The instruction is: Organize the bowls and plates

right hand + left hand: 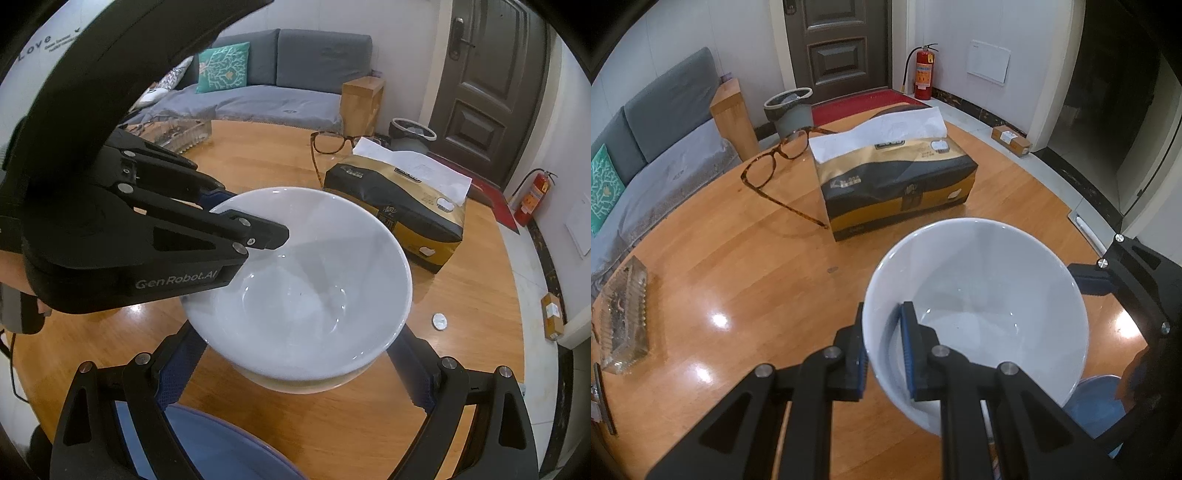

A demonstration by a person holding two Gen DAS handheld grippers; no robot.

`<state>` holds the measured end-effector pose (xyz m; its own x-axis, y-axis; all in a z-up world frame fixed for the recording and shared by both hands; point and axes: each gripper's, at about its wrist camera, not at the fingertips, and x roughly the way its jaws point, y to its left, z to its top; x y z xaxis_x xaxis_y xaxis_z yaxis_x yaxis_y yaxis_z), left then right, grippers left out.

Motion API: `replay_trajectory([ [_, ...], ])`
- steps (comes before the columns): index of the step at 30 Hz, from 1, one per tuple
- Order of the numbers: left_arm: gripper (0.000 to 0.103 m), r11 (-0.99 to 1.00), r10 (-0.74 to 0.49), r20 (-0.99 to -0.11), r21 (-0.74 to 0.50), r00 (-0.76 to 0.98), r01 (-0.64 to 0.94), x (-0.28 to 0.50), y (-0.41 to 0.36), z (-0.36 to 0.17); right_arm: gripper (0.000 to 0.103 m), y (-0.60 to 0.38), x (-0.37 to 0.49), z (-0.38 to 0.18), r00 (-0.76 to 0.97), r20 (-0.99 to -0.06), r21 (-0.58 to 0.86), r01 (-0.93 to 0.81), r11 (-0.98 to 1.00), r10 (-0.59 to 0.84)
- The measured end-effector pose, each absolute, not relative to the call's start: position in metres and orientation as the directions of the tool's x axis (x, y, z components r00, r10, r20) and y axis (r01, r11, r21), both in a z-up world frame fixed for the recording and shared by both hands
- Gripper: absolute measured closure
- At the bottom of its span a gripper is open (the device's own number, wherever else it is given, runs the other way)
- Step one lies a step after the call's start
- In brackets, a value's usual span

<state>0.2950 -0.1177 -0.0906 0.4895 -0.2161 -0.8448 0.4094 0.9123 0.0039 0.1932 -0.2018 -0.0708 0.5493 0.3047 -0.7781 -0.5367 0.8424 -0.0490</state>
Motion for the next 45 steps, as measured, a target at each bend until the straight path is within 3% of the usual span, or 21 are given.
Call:
replay_trajectory([
  [24, 0.089, 0.911, -0.211, -0.849, 0.009, 0.484, 0.413, 0.295, -0.117, -0.098, 0.014, -0.198, 0.173, -0.056, 0.584, -0.748, -0.117, -0.583, 0.804, 0.315],
  [37, 0.088, 0.937, -0.205, -0.789, 0.012, 0.579, 0.348, 0.259, -0.054, -0.043, 0.012, -0.174, 0.142, -0.028, 0.561, -0.716, -0.056, -0.638, 0.768, 0.414],
  [39, 0.084, 0.947, -0.188, -0.781, 0.018, 0.596, 0.322, 0.250, -0.031, -0.032, 0.012, -0.165, 0.132, -0.022, 0.544, -0.712, -0.032, -0.658, 0.752, 0.445],
  [41, 0.073, 0.956, -0.166, -0.776, 0.026, 0.608, 0.293, 0.242, -0.014, -0.026, 0.012, -0.155, 0.123, -0.019, 0.528, -0.711, -0.020, -0.676, 0.737, 0.465],
  [45, 0.072, 0.972, -0.118, -0.771, 0.039, 0.626, 0.231, 0.224, 0.031, -0.018, 0.009, -0.122, 0.104, -0.018, 0.490, -0.712, -0.004, -0.720, 0.694, 0.504],
])
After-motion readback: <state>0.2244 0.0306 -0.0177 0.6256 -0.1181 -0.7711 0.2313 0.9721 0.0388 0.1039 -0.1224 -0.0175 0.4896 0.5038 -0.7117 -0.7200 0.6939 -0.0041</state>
